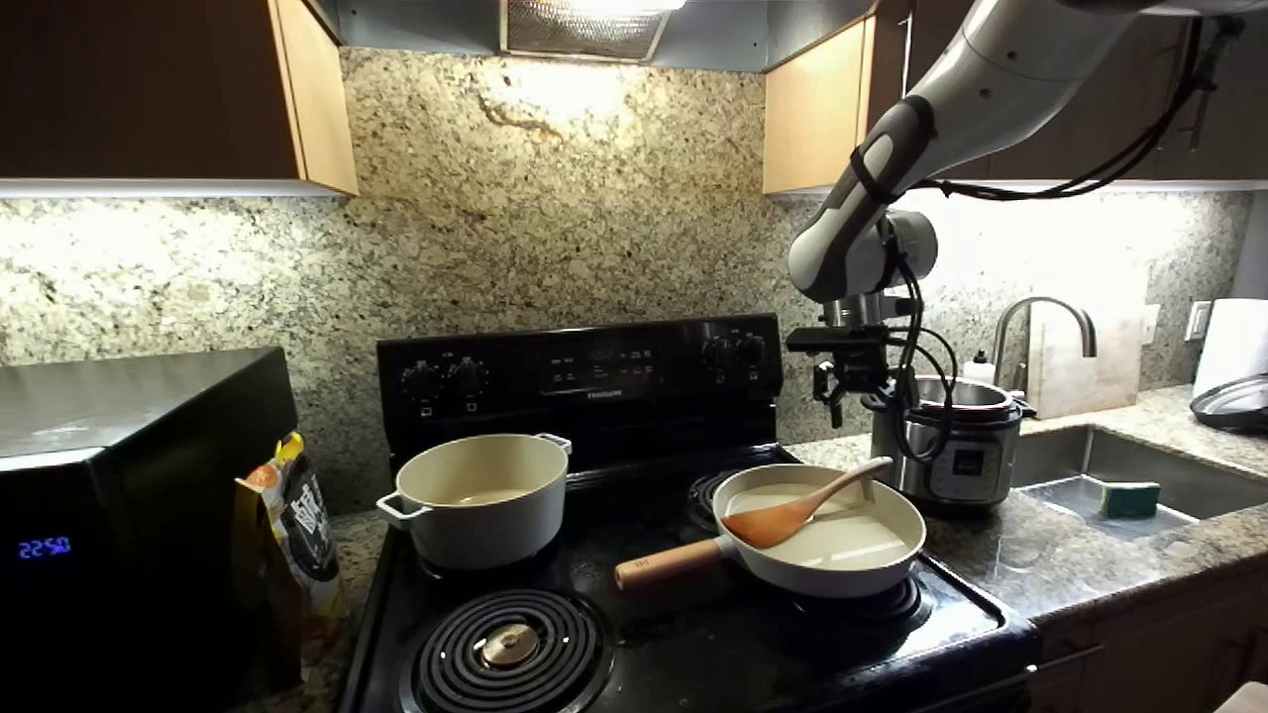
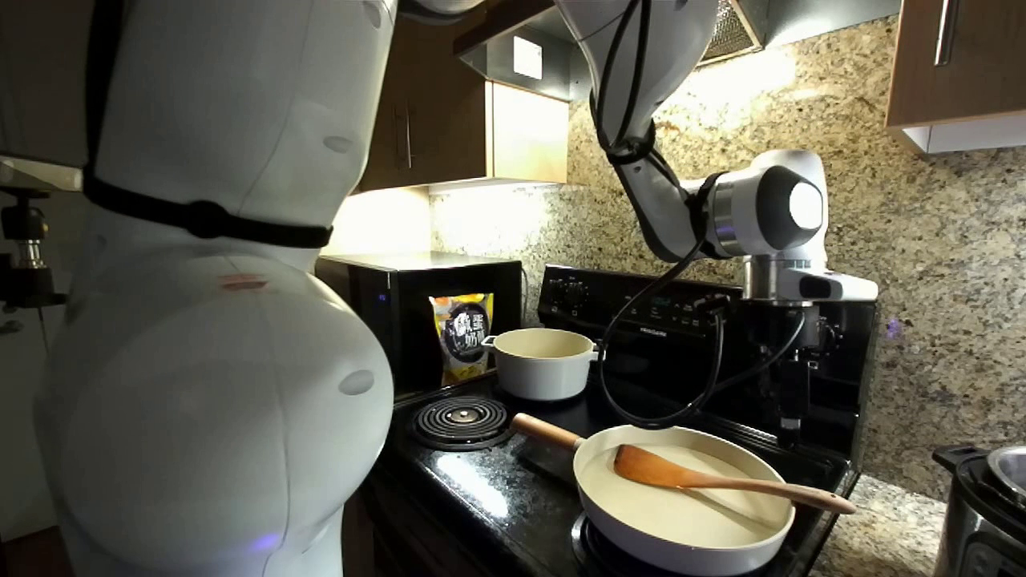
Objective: Stir the water in the pan with the spatula
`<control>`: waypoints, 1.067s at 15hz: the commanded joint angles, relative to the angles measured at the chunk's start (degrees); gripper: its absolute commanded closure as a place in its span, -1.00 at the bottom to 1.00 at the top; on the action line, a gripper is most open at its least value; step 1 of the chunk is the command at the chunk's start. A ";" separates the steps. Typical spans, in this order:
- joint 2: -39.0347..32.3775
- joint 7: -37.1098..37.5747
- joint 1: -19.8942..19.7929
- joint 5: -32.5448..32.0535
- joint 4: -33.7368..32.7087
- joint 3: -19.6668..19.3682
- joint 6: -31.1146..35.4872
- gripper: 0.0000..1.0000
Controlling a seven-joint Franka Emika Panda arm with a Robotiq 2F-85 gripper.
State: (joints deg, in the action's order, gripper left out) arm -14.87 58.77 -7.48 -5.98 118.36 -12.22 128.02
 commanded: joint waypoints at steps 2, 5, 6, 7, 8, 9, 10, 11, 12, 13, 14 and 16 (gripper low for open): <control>-3.92 -2.22 -1.11 4.41 -2.97 -0.27 0.44 -1.00; -6.07 -3.68 -1.74 6.21 -4.69 -0.37 0.52 -1.00; -6.66 -3.95 -1.80 6.54 -5.23 -0.51 0.54 -1.00; -7.34 -4.35 -1.95 6.80 -5.82 -0.61 0.54 -1.00; -7.87 -4.84 -2.18 7.04 -6.29 -0.63 0.70 -1.00; -8.45 -5.62 -2.49 7.41 -6.79 -0.67 0.73 -1.00; -9.03 -6.08 -2.64 7.65 -7.32 -0.85 0.67 -1.00; -9.69 -6.50 -2.88 7.79 -7.84 -1.07 0.81 -1.00; -10.42 -6.56 -3.11 7.86 -8.46 -1.28 0.79 -1.00; -11.15 -6.39 -3.27 7.82 -9.05 -1.51 0.83 -1.00; -11.88 -6.24 -3.40 7.78 -9.60 -1.74 0.85 -1.00; -13.09 -6.31 -3.83 7.87 -10.42 -1.92 1.18 -1.00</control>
State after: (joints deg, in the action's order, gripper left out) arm -25.98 55.14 -10.44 -0.02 109.44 -13.88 128.07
